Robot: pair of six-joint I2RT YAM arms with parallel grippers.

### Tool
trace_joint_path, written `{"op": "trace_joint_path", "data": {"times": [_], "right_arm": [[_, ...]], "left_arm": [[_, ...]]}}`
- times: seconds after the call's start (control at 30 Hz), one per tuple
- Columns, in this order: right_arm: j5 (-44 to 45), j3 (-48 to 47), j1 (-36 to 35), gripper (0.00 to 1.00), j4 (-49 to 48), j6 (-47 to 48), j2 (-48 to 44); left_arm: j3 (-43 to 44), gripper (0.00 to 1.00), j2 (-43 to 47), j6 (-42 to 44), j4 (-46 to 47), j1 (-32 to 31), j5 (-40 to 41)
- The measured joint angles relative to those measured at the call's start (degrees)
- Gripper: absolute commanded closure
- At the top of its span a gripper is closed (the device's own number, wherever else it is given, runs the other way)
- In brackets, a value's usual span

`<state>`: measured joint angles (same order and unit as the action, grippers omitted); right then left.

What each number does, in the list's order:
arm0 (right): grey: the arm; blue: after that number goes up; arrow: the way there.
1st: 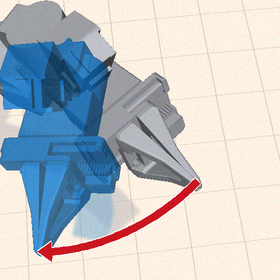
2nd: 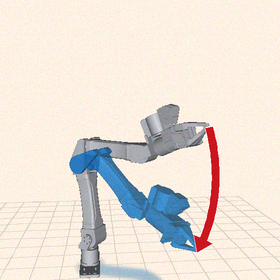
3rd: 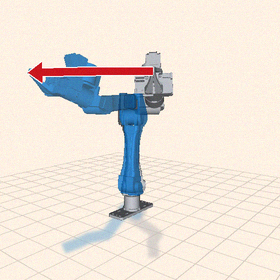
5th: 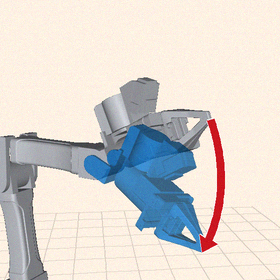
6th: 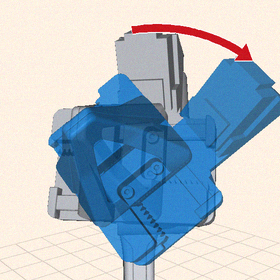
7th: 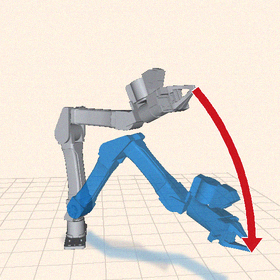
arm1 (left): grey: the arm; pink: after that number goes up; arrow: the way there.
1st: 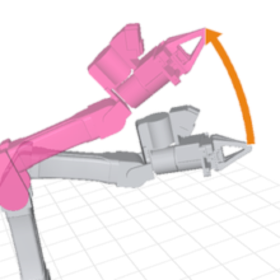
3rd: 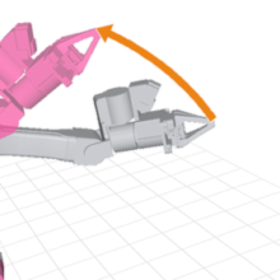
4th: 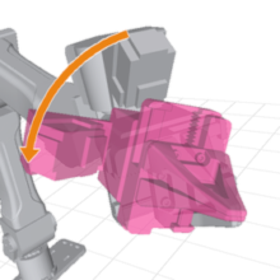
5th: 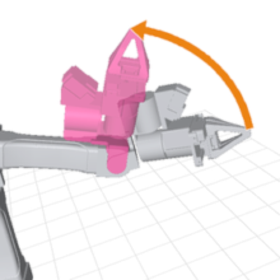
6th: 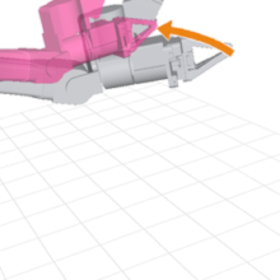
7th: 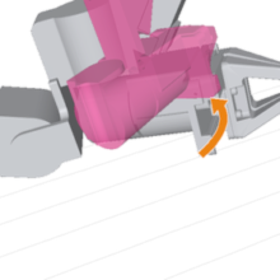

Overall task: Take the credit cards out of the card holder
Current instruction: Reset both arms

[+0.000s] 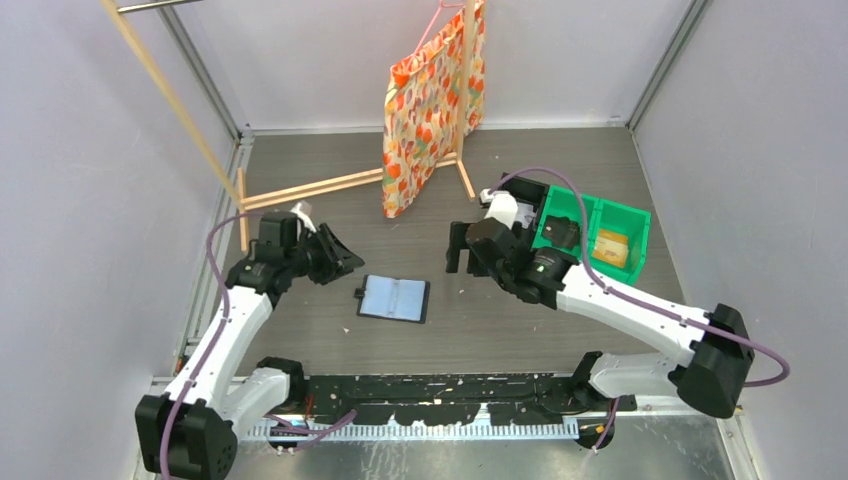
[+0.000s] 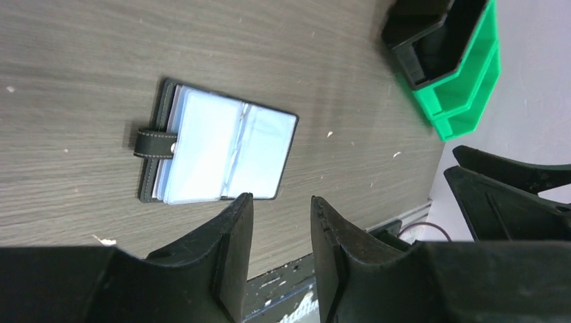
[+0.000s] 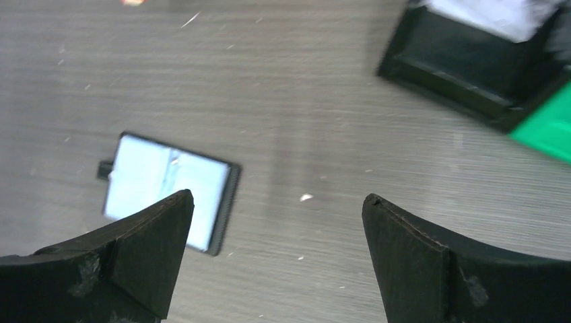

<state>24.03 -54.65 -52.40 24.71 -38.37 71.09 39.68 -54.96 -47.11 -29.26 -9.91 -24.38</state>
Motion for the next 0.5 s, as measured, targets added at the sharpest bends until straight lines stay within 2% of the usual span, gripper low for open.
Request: {"op": "trace_joint_path", "data": {"times": [0.23, 0.5], "right_arm": [[14.19, -1.05, 0.0, 0.0, 7.5, 1.73, -4.0], [20.0, -0.61, 0.0, 0.0, 9.16, 2.93, -9.79]], "left_arm": [[11.34, 0.61, 2.27, 7.28, -10.58, 0.0, 8.0], [16.9, 0.6, 7.65, 15.89, -18.29, 0.0, 20.35]]}}
